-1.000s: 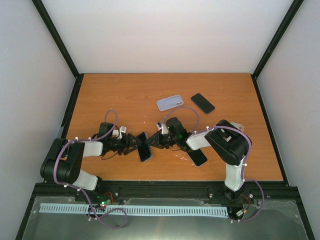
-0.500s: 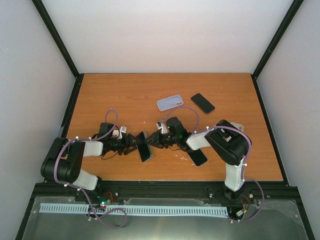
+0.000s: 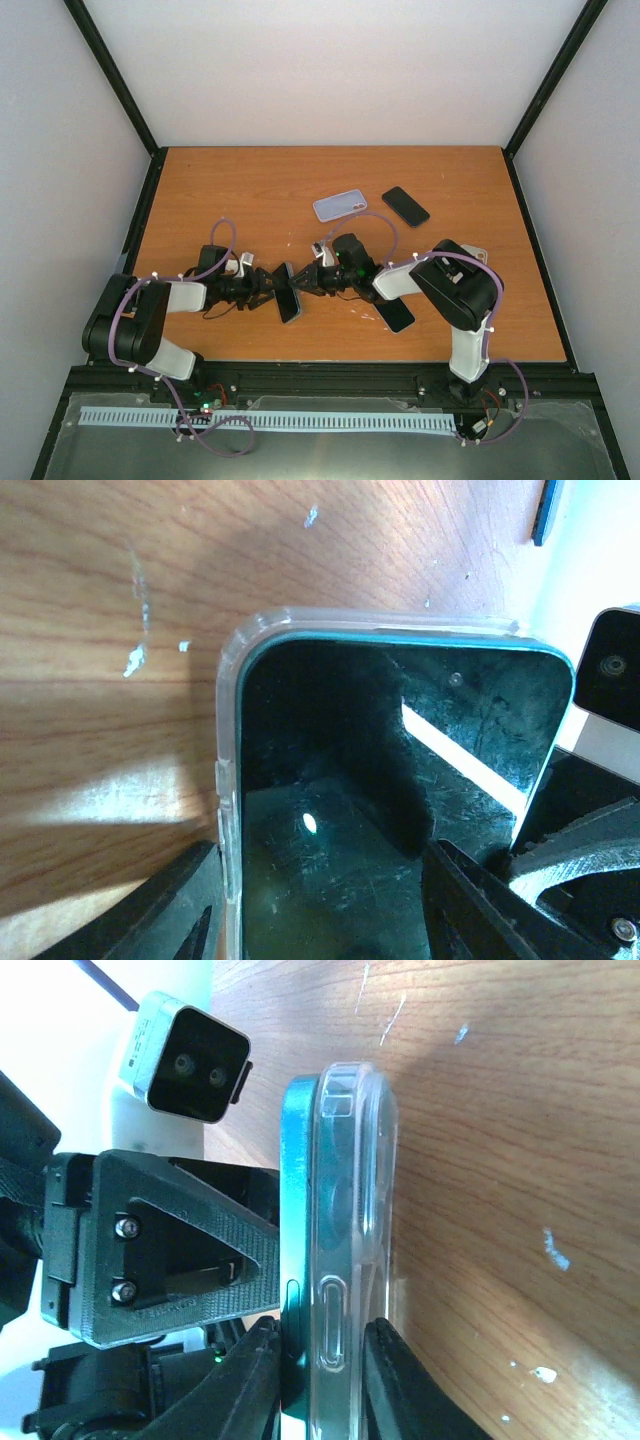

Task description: Put the phone into the phone case

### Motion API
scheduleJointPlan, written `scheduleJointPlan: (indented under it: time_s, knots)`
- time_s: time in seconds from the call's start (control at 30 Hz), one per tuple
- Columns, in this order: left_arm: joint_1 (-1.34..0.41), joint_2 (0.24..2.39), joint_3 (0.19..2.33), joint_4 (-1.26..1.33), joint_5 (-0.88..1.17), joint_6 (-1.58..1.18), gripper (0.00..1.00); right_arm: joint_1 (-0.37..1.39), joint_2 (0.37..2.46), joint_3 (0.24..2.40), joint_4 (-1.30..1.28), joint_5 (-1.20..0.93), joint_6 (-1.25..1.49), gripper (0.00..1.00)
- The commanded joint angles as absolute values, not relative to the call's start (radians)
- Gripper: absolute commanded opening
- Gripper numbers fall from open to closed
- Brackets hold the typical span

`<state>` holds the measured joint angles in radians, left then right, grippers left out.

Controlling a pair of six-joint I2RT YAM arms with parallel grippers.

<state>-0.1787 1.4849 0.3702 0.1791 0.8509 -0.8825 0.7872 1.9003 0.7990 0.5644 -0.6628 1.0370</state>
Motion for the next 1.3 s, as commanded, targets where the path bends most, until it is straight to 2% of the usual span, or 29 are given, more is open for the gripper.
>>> scheduleJointPlan:
  time_s: [0.0, 0.2, 0.23, 0.33, 0.37, 0.53, 0.7, 0.87, 1.03, 1.13, 1.27]
  knots:
    - [-0.186, 1.508, 0.391, 0.163, 0.845, -0.877, 0.56, 0.795, 1.876, 0.82, 0.516, -0.647, 0.998, 0.25]
    - [-0.186, 1.519, 0.388, 0.179, 0.847, -0.886, 0.55, 0.795, 1.885, 0.841, 0.461, -0.64, 0.969, 0.31]
    - [-0.186, 1.52, 0.388, 0.179, 0.848, -0.888, 0.55, 0.795, 1.884, 0.842, 0.46, -0.639, 0.966, 0.29]
    - [-0.186, 1.508, 0.387, 0.174, 0.848, -0.89, 0.55, 0.795, 1.874, 0.846, 0.424, -0.621, 0.94, 0.07]
    - [-0.186, 1.5, 0.388, 0.172, 0.848, -0.89, 0.55, 0.795, 1.868, 0.844, 0.418, -0.613, 0.931, 0.03]
    - [-0.186, 1.417, 0.408, 0.123, 0.839, -0.867, 0.57, 0.791, 1.821, 0.822, 0.413, -0.59, 0.921, 0.03]
    - [-0.186, 1.309, 0.44, 0.063, 0.85, -0.826, 0.65, 0.769, 1.72, 0.783, 0.408, -0.585, 0.919, 0.03]
    - [-0.185, 1.239, 0.467, 0.078, 0.965, -0.789, 0.68, 0.758, 1.552, 0.731, 0.423, -0.588, 0.903, 0.03]
    - [-0.186, 1.146, 0.452, 0.238, 1.136, -0.847, 0.69, 0.756, 1.422, 0.679, 0.533, -0.648, 0.945, 0.04]
    - [-0.189, 1.097, 0.433, 0.357, 1.203, -0.92, 0.64, 0.756, 1.393, 0.669, 0.593, -0.677, 0.984, 0.05]
    - [-0.195, 1.069, 0.404, 0.468, 1.237, -0.995, 0.45, 0.756, 1.375, 0.67, 0.618, -0.68, 1.013, 0.05]
